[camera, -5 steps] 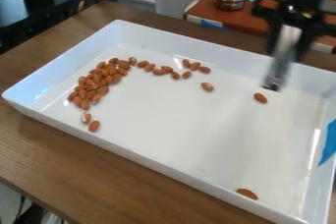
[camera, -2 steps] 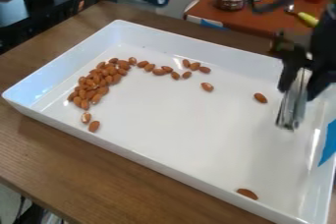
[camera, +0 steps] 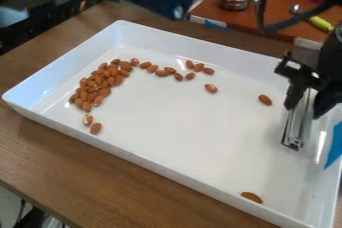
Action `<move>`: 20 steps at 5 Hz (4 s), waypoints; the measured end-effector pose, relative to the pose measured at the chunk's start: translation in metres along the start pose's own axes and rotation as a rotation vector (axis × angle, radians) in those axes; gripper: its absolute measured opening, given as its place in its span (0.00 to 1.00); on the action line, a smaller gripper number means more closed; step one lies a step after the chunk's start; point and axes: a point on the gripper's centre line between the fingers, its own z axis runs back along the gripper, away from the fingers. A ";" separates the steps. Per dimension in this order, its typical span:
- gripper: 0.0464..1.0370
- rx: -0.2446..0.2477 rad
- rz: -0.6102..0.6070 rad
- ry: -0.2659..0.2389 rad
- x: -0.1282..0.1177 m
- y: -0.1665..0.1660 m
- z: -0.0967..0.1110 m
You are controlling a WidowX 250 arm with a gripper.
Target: Sweep into pile
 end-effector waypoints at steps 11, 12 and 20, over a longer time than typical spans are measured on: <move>0.33 0.539 0.200 0.115 0.016 0.274 -0.072; 0.33 0.500 0.226 0.126 0.010 0.270 -0.067; 0.33 0.020 -0.058 0.061 -0.061 -0.018 0.029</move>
